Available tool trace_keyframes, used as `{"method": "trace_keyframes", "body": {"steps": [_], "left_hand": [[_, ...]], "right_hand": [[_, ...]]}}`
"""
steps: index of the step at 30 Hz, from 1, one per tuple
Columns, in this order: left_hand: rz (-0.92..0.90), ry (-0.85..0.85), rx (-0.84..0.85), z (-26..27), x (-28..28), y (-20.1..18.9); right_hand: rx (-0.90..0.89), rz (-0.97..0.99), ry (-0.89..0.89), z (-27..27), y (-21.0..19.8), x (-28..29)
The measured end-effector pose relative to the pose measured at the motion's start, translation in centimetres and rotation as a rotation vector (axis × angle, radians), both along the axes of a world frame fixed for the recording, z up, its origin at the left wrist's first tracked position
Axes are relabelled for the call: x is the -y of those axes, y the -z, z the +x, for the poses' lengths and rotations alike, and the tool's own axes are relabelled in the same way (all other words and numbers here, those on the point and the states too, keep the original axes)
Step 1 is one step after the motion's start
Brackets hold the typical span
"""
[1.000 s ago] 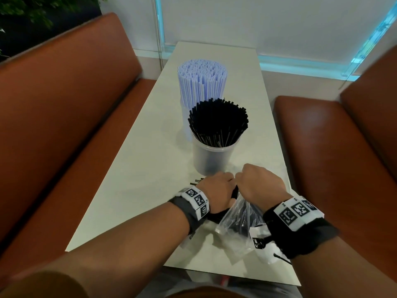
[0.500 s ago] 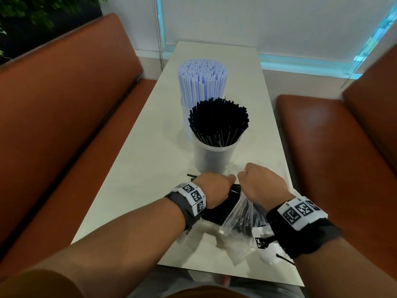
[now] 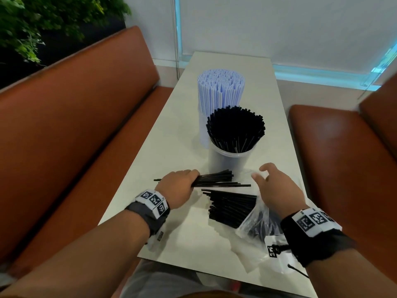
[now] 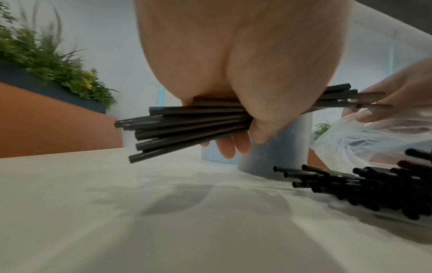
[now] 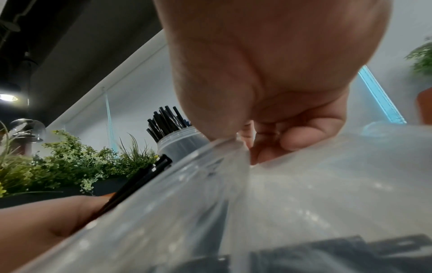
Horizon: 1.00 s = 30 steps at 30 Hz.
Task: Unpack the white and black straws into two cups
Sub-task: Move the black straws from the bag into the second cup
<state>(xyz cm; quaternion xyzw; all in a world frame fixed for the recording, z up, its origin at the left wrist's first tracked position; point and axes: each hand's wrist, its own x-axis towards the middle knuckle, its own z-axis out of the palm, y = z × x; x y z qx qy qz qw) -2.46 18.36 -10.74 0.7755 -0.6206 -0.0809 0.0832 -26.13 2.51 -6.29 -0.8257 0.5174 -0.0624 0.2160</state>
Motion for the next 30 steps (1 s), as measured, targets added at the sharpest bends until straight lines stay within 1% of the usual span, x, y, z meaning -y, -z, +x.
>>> {"method": "trace_keyframes", "body": {"steps": [1,3,4,5,6,8,9,12,15,16,18,19,20,21,22,23,24,26,27,29,30], "left_hand": [[-0.014,-0.008,-0.018,-0.1,-0.2,-0.1],[-0.062,-0.003,-0.069,-0.8,-0.2,-0.4],[-0.087,0.003,-0.098,-1.4,0.0,-0.7],[-0.108,0.011,-0.123,-2.1,0.3,-1.1],[-0.125,0.026,-0.141,-2.9,0.6,-1.5],[-0.153,0.073,-0.149,-4.6,1.4,-2.4],[-0.162,0.095,-0.14,-5.3,1.8,-2.9],[-0.204,0.104,-0.089,-6.7,2.6,-4.2],[-0.288,0.094,-0.073,-8.0,3.5,-5.1],[-0.291,0.094,-0.08,-8.5,3.7,-5.3],[-0.282,0.066,-0.122,-8.3,3.9,-5.7],[-0.29,0.028,-0.198,-7.8,3.8,-6.1],[-0.321,-0.018,-0.347,-7.3,3.7,-6.6],[-0.383,-0.05,-0.554,-6.9,3.5,-7.4],[-0.475,-0.062,-0.77,-6.7,3.5,-8.4],[-0.59,-0.076,-0.949,-6.8,3.5,-9.7],[-0.707,-0.1,-1.093,-7.0,3.6,-10.9],[-0.896,-0.151,-1.357,-6.9,4.0,-12.8],[-0.955,-0.16,-1.498,-6.9,4.2,-13.5],[-1.016,-0.141,-1.715,-7.1,4.7,-14.2],[-1.021,-0.142,-1.774,-7.5,4.9,-14.2]], "right_hand": [[0.123,-0.041,0.013,0.1,-0.3,-0.2],[0.5,-0.128,0.006,0.6,-1.2,-1.0],[0.69,-0.131,-0.025,1.0,-1.6,-1.7],[0.828,-0.092,-0.061,1.4,-1.9,-2.4],[0.898,-0.018,-0.094,1.8,-2.2,-2.9],[0.914,0.149,-0.129,2.6,-2.5,-3.8],[0.93,0.18,-0.115,2.8,-2.6,-3.9],[1.022,0.137,0.009,2.9,-2.8,-3.5],[0.92,0.186,-0.041,3.3,-2.6,-3.5],[0.923,0.204,-0.043,3.3,-2.5,-3.8],[1.026,0.231,-0.004,3.0,-2.5,-3.9],[1.095,0.271,0.011,2.8,-2.5,-3.8],[1.147,0.332,0.031,2.5,-2.5,-3.7],[1.167,0.4,0.066,2.3,-2.5,-3.6],[1.157,0.467,0.109,2.2,-2.5,-3.5],[1.133,0.531,0.15,2.2,-2.4,-3.5],[1.111,0.597,0.184,2.2,-2.3,-3.5],[1.108,0.719,0.23,2.4,-2.4,-3.7],[1.131,0.765,0.246,2.6,-2.6,-3.9],[1.19,0.85,0.258,3.1,-3.0,-4.4],[1.219,0.896,0.251,3.3,-3.1,-4.7]]}}
